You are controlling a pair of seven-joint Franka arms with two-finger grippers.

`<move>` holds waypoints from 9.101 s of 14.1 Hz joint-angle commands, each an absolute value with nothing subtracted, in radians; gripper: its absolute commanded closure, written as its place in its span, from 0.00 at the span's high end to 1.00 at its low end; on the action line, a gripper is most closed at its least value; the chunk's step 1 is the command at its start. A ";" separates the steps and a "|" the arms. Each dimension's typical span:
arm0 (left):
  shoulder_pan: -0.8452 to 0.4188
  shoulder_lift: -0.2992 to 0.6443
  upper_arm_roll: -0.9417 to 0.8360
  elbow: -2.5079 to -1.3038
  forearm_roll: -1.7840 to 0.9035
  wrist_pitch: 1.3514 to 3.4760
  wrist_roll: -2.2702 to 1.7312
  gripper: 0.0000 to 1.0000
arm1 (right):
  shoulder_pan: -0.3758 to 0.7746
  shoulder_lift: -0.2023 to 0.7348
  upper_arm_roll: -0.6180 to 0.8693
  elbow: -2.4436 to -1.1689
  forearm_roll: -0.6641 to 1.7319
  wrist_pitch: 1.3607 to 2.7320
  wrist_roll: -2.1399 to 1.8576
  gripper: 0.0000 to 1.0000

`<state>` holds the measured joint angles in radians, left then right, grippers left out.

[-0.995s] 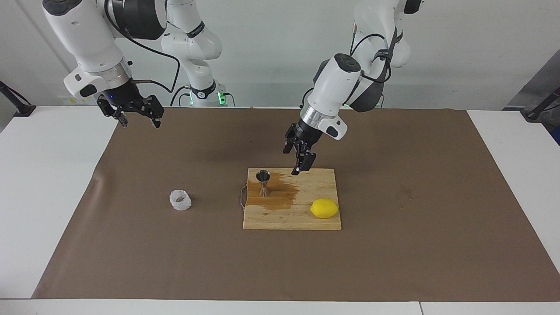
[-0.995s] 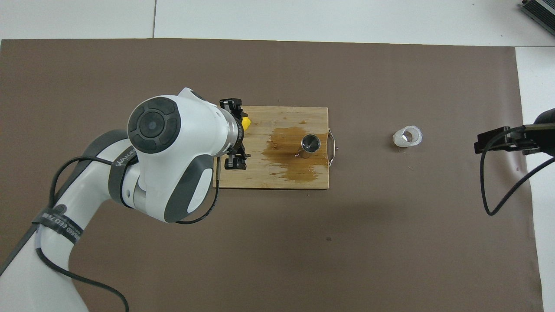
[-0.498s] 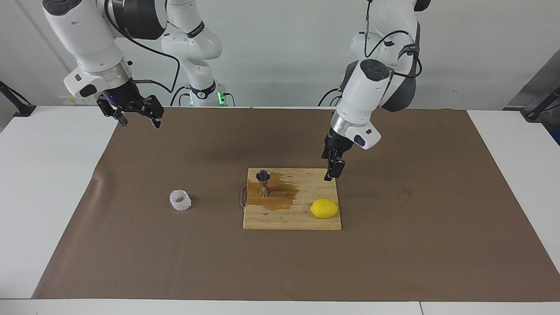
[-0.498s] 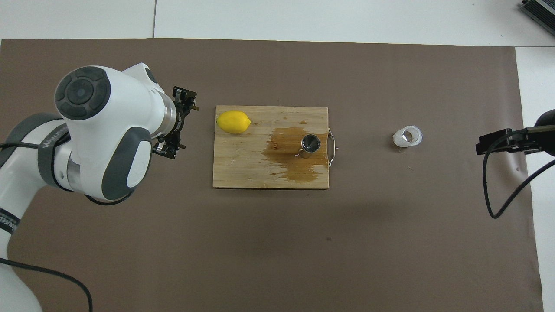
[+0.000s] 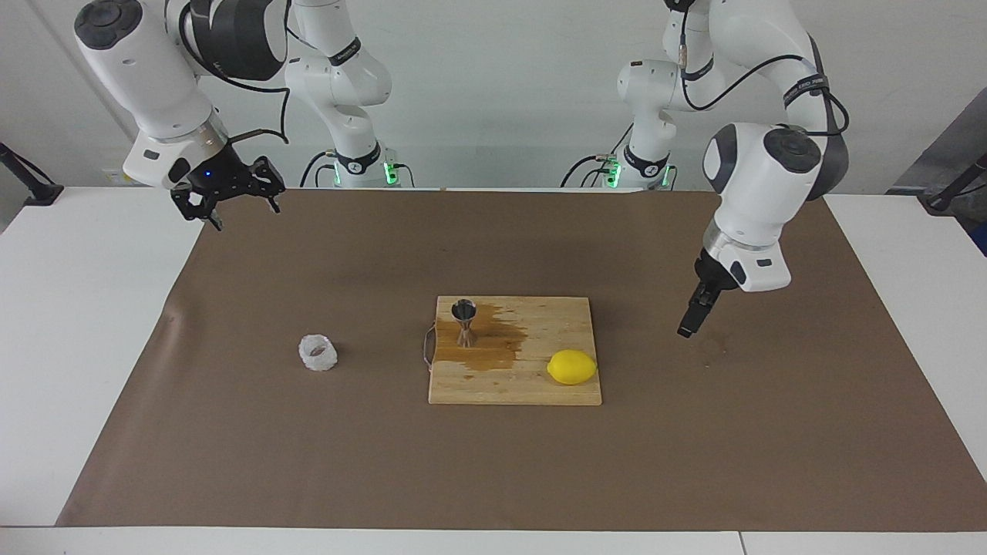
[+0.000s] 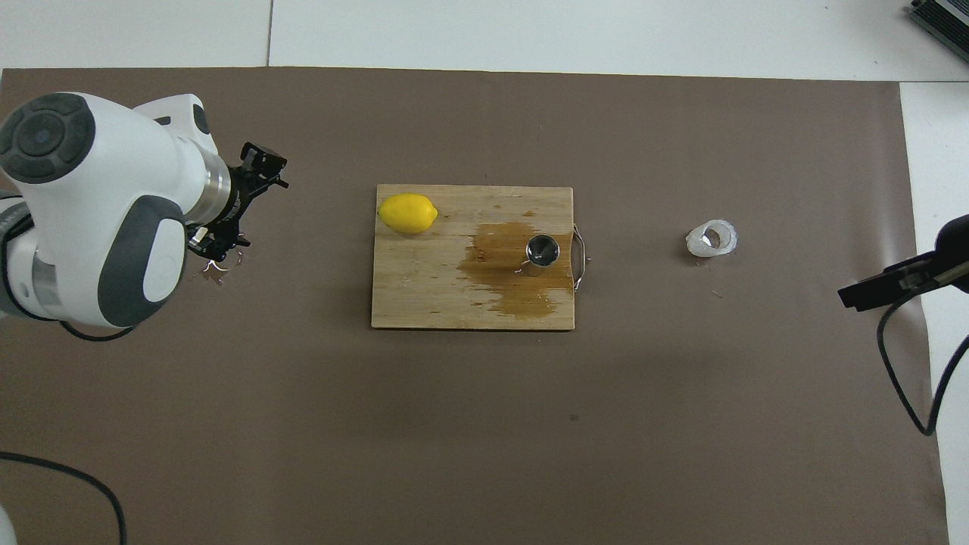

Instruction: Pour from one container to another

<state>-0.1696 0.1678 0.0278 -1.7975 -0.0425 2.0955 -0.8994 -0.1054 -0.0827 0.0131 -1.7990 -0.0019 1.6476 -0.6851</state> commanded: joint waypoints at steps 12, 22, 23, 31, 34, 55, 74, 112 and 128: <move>-0.040 0.068 0.018 -1.747 -0.002 1.905 -0.020 1.00 | -0.248 0.271 0.017 -1.894 0.599 2.071 -1.785 1.00; -0.054 -0.005 0.005 -1.660 0.021 1.689 0.034 1.00 | -0.285 0.452 0.028 -1.858 0.847 2.066 -2.077 1.00; -0.054 -0.006 0.005 -1.661 0.021 1.684 0.034 1.00 | -0.278 0.454 0.029 -1.855 0.847 2.071 -2.080 1.00; -0.044 0.009 0.008 -1.578 0.017 1.589 0.041 1.00 | -0.209 0.460 0.029 -1.870 0.845 2.143 -2.163 1.00; 0.026 0.009 -0.050 -1.578 0.014 1.591 0.040 1.00 | -0.199 0.463 0.028 -1.890 0.825 2.160 -2.186 1.00; 0.002 -0.023 -0.028 -1.637 0.011 1.588 0.032 1.00 | 0.190 0.212 0.029 -1.815 0.395 2.118 -1.435 0.28; 0.002 -0.023 -0.028 -1.637 0.011 1.588 0.031 1.00 | 0.436 0.219 0.031 -1.858 -0.371 2.250 -0.919 0.27; 0.002 -0.025 -0.028 -1.637 0.011 1.588 0.031 1.00 | 0.528 0.232 0.032 -1.899 -0.775 2.235 -0.775 0.29; 0.002 -0.025 -0.028 -1.637 0.011 1.589 0.031 1.00 | 0.459 0.199 0.034 -1.881 -0.453 2.249 -0.776 0.30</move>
